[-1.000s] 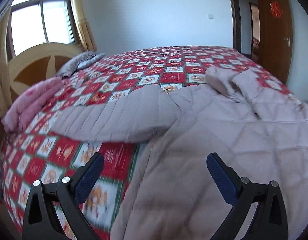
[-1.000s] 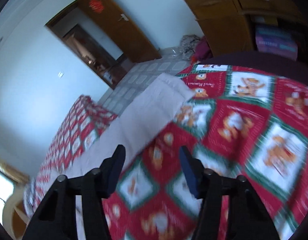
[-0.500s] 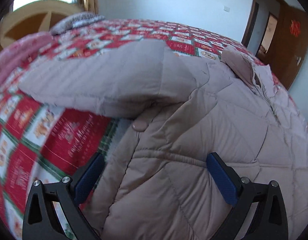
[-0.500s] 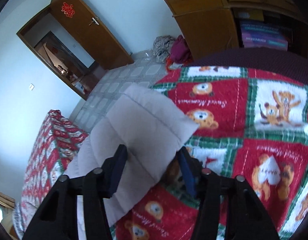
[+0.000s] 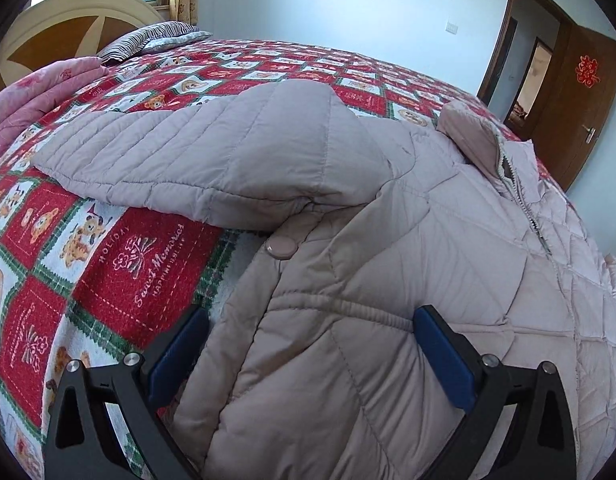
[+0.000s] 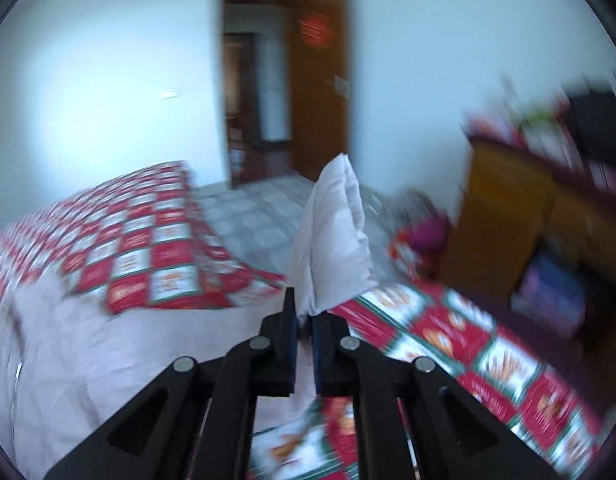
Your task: Fold large clothes
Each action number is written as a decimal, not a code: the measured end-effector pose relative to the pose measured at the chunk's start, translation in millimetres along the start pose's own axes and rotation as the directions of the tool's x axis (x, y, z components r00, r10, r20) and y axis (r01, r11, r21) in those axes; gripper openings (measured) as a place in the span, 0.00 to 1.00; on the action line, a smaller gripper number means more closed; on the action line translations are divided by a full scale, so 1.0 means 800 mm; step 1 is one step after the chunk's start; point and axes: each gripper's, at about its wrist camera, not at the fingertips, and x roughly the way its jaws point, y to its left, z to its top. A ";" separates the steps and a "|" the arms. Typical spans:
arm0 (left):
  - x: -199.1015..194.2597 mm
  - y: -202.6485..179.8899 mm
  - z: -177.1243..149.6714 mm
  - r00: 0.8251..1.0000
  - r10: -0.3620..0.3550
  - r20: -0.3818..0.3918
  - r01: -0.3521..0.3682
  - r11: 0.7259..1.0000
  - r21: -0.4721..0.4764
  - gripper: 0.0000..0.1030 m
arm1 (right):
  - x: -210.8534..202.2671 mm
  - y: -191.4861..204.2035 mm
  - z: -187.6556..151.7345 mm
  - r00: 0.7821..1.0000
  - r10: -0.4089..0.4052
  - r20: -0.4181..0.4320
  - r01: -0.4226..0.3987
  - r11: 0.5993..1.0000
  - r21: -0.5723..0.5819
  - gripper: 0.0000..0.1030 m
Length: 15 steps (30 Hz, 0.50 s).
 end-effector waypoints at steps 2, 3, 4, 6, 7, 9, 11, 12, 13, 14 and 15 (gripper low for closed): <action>-0.003 0.003 -0.001 1.000 -0.015 0.000 0.015 1.000 -0.004 0.99 | -0.023 0.056 0.007 0.998 0.060 0.017 -0.059 0.995 -0.075 0.08; -0.004 0.003 -0.002 1.000 -0.017 -0.002 0.017 1.000 0.000 0.99 | -0.023 0.084 0.009 0.996 0.091 0.015 -0.089 0.992 -0.091 0.08; -0.006 0.002 -0.001 1.000 -0.013 -0.010 0.014 1.000 0.012 0.99 | -0.036 0.114 0.011 0.990 0.140 0.005 -0.139 0.984 -0.109 0.08; -0.013 0.001 0.000 1.000 0.011 -0.024 -0.010 0.999 0.041 0.99 | -0.051 0.154 0.008 0.978 0.209 -0.009 -0.208 0.968 -0.139 0.08; -0.021 0.003 0.000 0.999 0.038 -0.021 -0.037 0.998 0.052 0.99 | -0.062 0.184 0.006 0.968 0.252 -0.016 -0.251 0.954 -0.165 0.08; -0.037 0.009 -0.001 0.997 0.076 0.008 -0.077 0.996 0.053 0.99 | -0.080 0.231 -0.004 0.947 0.319 -0.033 -0.319 0.928 -0.194 0.08; -0.052 0.020 -0.003 0.993 0.101 0.065 -0.104 0.993 0.054 0.99 | -0.089 0.269 -0.014 0.924 0.378 -0.053 -0.380 0.899 -0.219 0.08; -0.055 0.024 -0.005 0.989 0.116 0.087 -0.122 0.990 0.065 0.99 | -0.092 0.295 -0.020 0.911 0.408 -0.067 -0.412 0.881 -0.235 0.08; -0.055 0.029 -0.007 0.985 0.139 0.098 -0.147 0.986 0.080 0.99 | -0.093 0.314 -0.028 0.901 0.427 -0.077 -0.432 0.868 -0.246 0.08; -0.051 0.034 -0.010 0.984 0.148 0.098 -0.156 0.984 0.085 0.99 | -0.093 0.337 -0.036 0.891 0.446 -0.085 -0.452 0.853 -0.260 0.08; -0.048 0.039 -0.013 0.986 0.141 0.093 -0.148 0.986 0.080 0.99 | -0.094 0.353 -0.041 0.885 0.458 -0.090 -0.464 0.844 -0.268 0.08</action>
